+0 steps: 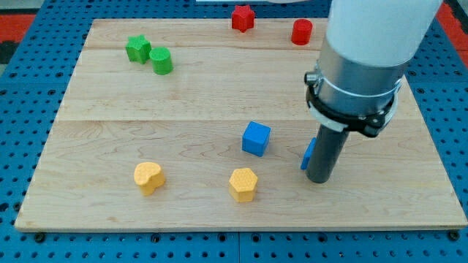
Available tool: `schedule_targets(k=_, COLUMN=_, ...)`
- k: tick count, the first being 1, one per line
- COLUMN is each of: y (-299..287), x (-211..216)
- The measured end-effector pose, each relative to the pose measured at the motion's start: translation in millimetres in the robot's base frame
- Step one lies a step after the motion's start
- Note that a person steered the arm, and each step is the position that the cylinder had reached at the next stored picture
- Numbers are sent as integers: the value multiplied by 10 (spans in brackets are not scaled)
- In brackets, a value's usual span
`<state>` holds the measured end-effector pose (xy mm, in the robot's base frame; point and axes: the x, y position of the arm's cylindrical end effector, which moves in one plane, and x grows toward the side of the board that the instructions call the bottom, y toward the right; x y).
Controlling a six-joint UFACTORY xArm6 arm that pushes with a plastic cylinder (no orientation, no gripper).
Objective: Push the yellow hexagon to the yellow heart
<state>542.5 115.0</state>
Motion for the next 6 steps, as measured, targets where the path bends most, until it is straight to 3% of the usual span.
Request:
schedule_targets(k=1, y=-45, x=-173)
schedule_targets(k=2, y=-133, x=-82)
schedule_targets(k=4, y=-1209, x=147)
schedule_targets(k=5, y=-1127, x=459)
schedule_targets(k=6, y=-1581, x=431)
